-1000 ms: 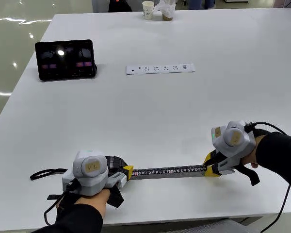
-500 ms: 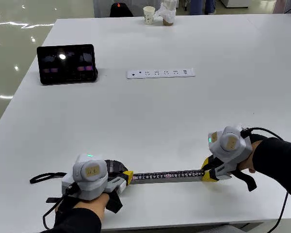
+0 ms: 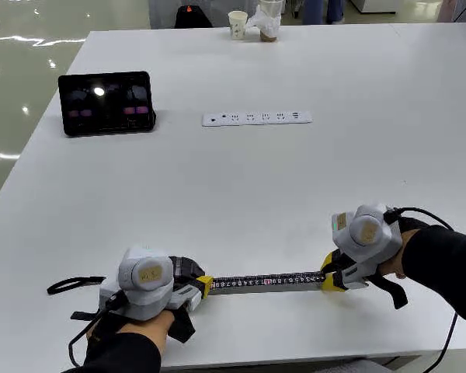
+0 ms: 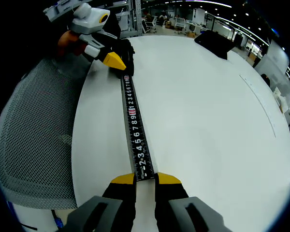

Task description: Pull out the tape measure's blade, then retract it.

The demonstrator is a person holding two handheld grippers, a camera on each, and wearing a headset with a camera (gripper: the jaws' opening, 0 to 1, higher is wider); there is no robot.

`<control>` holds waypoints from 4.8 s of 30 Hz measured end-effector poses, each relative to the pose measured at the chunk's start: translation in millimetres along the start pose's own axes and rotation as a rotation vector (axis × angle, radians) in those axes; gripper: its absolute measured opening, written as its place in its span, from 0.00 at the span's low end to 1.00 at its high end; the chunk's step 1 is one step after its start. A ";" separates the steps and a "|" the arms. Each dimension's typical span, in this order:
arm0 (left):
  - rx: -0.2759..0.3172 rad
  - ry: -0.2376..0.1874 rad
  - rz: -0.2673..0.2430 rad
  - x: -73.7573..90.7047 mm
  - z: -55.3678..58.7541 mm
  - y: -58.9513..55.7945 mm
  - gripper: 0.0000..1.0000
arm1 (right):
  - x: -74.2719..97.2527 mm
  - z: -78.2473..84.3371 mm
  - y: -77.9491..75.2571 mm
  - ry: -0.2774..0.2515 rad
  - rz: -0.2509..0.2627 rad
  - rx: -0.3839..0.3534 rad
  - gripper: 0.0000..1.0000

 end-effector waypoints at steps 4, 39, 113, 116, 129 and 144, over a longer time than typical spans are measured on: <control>0.003 -0.002 0.000 0.2 0.1 0.0 0.62 | -0.3 -1.0 1.0 0.001 0.006 -0.003 0.11; 0.016 -0.015 0.012 0.1 0.7 0.8 0.61 | -4.2 -4.2 0.6 -0.005 -0.006 -0.008 0.11; 0.080 0.069 -0.004 -0.9 -5.0 2.0 0.62 | -6.7 -12.7 1.3 -0.004 -0.020 -0.064 0.11; 0.070 0.065 -0.002 -0.5 -4.5 2.6 0.61 | -7.2 -13.2 1.5 -0.012 -0.018 -0.075 0.11; 0.064 0.053 0.019 0.2 -3.6 4.0 0.61 | -9.4 -16.3 4.7 -0.027 -0.026 -0.009 0.11; 0.061 0.047 0.024 -0.3 -3.9 4.5 0.61 | -14.2 -25.4 6.7 -0.012 -0.034 -0.006 0.12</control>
Point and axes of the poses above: the centre of the closed fingertips' face, and the gripper's own axes: x roughly backward along the fingers, y roughly to its left, z roughly out of its underside, the point moved 9 cm from there along x, roughly backward along the fingers, and after that the axes turned 14 degrees about -x, right-handed, at the moved point
